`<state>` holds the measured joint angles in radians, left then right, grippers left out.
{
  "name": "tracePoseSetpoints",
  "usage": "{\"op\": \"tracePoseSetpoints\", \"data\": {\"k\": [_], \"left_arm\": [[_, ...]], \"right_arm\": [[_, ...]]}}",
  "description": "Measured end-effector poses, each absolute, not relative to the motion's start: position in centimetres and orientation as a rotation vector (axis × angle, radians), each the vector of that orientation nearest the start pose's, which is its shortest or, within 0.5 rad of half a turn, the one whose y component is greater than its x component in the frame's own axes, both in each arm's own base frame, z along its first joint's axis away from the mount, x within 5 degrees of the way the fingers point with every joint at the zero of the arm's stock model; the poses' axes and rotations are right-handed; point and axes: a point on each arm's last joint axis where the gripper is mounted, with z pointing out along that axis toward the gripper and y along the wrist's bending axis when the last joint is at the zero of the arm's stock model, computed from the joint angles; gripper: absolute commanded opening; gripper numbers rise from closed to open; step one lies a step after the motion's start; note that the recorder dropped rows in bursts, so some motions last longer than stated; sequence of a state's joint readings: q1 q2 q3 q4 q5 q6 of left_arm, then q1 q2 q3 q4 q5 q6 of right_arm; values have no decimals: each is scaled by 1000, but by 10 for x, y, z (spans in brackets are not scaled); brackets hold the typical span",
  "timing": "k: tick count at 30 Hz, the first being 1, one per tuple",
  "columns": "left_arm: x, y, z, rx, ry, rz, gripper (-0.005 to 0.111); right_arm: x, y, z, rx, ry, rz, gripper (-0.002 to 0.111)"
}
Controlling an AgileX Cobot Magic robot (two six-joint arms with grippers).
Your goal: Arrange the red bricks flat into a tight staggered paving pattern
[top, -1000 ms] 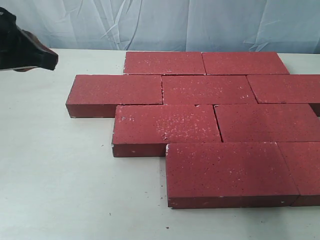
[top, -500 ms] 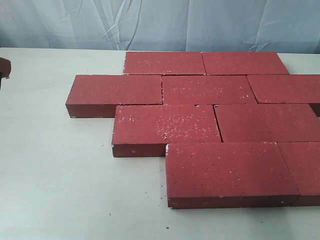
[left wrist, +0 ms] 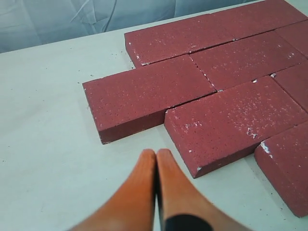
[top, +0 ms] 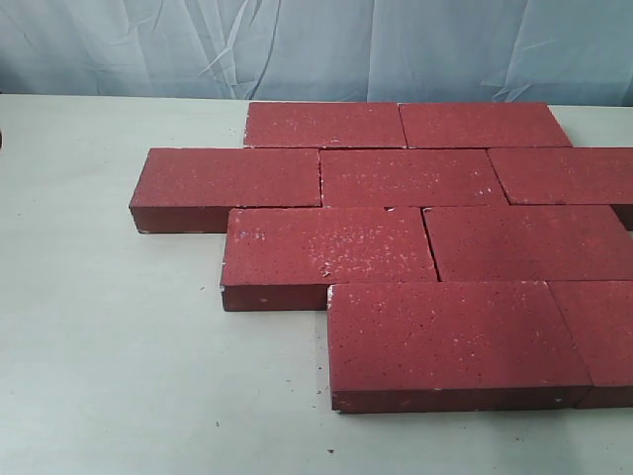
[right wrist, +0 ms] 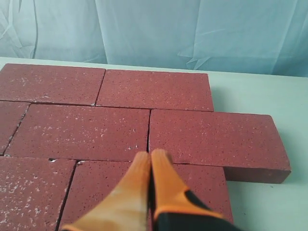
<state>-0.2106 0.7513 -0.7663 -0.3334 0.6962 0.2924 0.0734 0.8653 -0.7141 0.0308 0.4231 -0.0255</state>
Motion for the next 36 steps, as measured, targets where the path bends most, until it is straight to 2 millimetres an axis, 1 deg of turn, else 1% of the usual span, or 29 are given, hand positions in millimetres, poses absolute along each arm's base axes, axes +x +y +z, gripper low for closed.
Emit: {"op": "tracePoseSetpoints", "data": {"k": [9, 13, 15, 16, 19, 21, 23, 28, 31, 36], "left_arm": [[135, -48, 344, 380, 2100, -329, 0], [135, -43, 344, 358, 2051, -250, 0], [130, -34, 345, 315, 1997, -170, 0], [123, -29, 344, 305, 1970, -117, 0], [110, -23, 341, 301, 1908, -60, 0], [103, -19, 335, 299, 1876, -28, 0], [96, -14, 328, 245, 1850, -2, 0], [88, -10, 312, 220, 1800, 10, 0], [84, -9, 298, 226, 1775, 23, 0], [79, -5, 287, 199, 1753, 58, 0]], "right_arm": [[178, 14, 326, -79, 2057, 62, -1], [178, 14, 326, -79, 2057, 62, -1], [178, 14, 326, -79, 2057, 62, -1], [178, 14, 326, -79, 2057, 62, -1], [178, 14, 326, -79, 2057, 62, -1], [178, 14, 326, -77, 2057, 64, -1], [178, 14, 326, -77, 2057, 64, -1], [178, 14, 326, -77, 2057, 64, -1], [178, 14, 326, -77, 2057, 64, -1], [178, 14, 326, -77, 2057, 64, -1]]}}
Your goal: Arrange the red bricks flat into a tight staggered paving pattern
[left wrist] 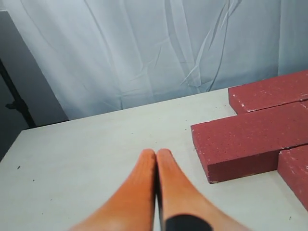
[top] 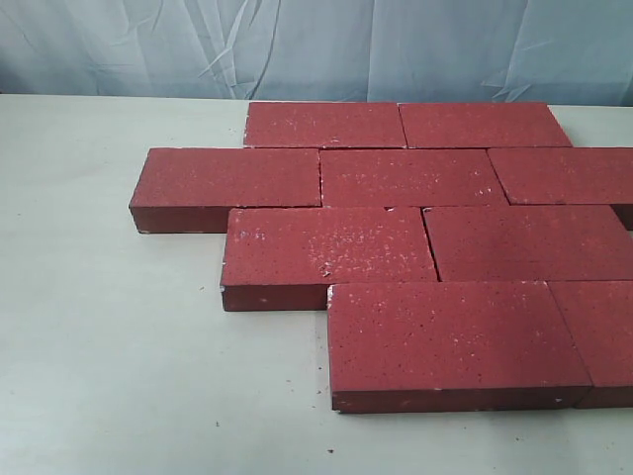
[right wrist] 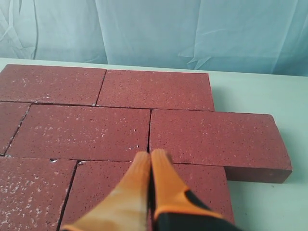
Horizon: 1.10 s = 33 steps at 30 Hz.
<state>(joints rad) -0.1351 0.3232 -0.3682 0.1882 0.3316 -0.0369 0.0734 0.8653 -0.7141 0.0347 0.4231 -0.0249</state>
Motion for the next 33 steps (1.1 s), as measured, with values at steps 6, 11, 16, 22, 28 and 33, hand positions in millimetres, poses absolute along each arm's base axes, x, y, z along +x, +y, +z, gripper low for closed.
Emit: {"op": "tracePoseSetpoints", "data": {"k": [6, 11, 16, 22, 28, 33], "left_arm": [[73, 0, 276, 149, 1744, 105, 0], [67, 2, 265, 117, 1735, 123, 0], [58, 4, 251, 71, 1707, 134, 0], [55, 4, 225, 40, 1726, 110, 0], [53, 3, 206, 15, 1731, 68, 0], [55, 3, 193, 18, 1753, 67, 0]], "right_arm": [[178, 14, 326, -77, 2057, 64, -1], [178, 14, 326, -77, 2056, 64, -1], [178, 14, 326, -77, 2056, 64, -1], [178, 14, 326, -77, 2056, 64, -1], [178, 14, 326, -76, 2056, 66, -1], [178, 14, 326, -76, 2056, 66, -1]]}}
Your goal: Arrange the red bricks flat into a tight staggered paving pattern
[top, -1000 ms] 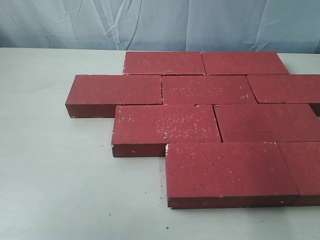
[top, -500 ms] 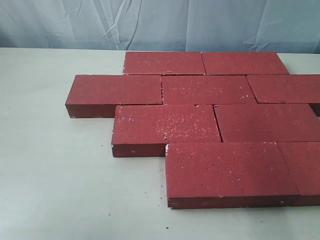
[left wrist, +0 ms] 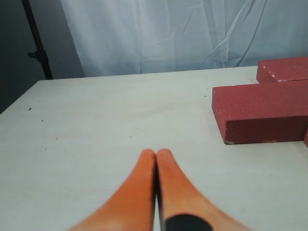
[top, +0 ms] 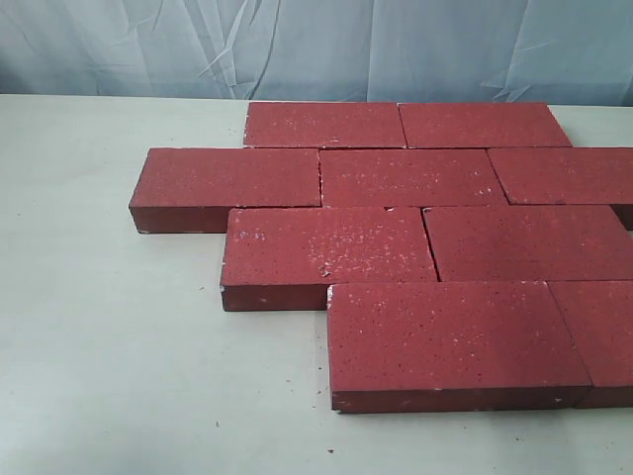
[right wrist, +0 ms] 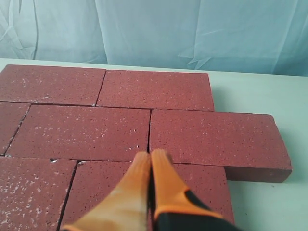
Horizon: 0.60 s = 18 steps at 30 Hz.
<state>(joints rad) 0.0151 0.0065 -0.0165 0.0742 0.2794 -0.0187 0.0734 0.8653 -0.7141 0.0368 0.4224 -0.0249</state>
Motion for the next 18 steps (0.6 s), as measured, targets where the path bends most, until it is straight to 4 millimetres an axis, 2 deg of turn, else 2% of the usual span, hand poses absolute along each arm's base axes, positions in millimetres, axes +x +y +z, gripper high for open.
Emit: {"op": "tracePoseSetpoints", "data": {"k": [18], "left_arm": [[55, 2, 191, -8, 1742, 28, 0]], "right_arm": [[178, 14, 326, -76, 2056, 66, -1]]}}
